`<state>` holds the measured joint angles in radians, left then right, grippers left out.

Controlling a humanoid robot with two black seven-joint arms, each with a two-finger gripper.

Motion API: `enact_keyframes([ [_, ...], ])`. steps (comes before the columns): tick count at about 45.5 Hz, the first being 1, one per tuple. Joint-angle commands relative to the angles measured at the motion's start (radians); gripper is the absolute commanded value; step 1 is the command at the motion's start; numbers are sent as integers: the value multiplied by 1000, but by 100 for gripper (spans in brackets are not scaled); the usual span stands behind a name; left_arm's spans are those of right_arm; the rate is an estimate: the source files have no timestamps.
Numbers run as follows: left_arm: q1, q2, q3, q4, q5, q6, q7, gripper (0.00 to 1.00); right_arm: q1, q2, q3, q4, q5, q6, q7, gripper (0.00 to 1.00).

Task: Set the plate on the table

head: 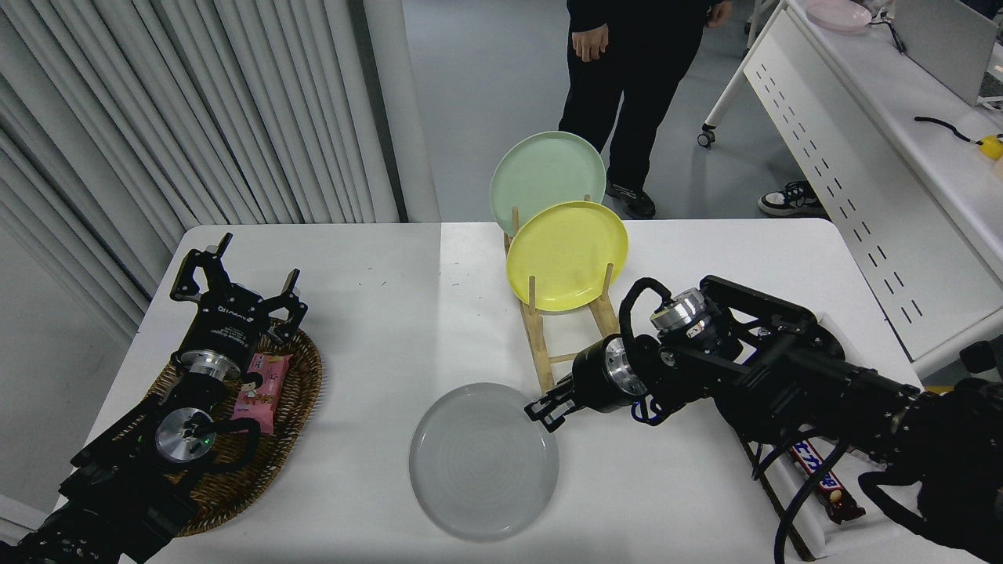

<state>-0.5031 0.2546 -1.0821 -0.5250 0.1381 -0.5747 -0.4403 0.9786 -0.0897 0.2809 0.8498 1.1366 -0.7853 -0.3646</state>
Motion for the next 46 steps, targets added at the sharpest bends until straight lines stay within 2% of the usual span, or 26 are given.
enact_keyframes([
  [1, 0, 0, -1, 0, 0, 1, 0, 100, -24, 50, 11, -35, 0, 0, -10, 0],
  [46, 0, 0, 1, 0, 0, -1, 0, 100, -47, 88, 11, -112, -32, 0, -10, 0],
])
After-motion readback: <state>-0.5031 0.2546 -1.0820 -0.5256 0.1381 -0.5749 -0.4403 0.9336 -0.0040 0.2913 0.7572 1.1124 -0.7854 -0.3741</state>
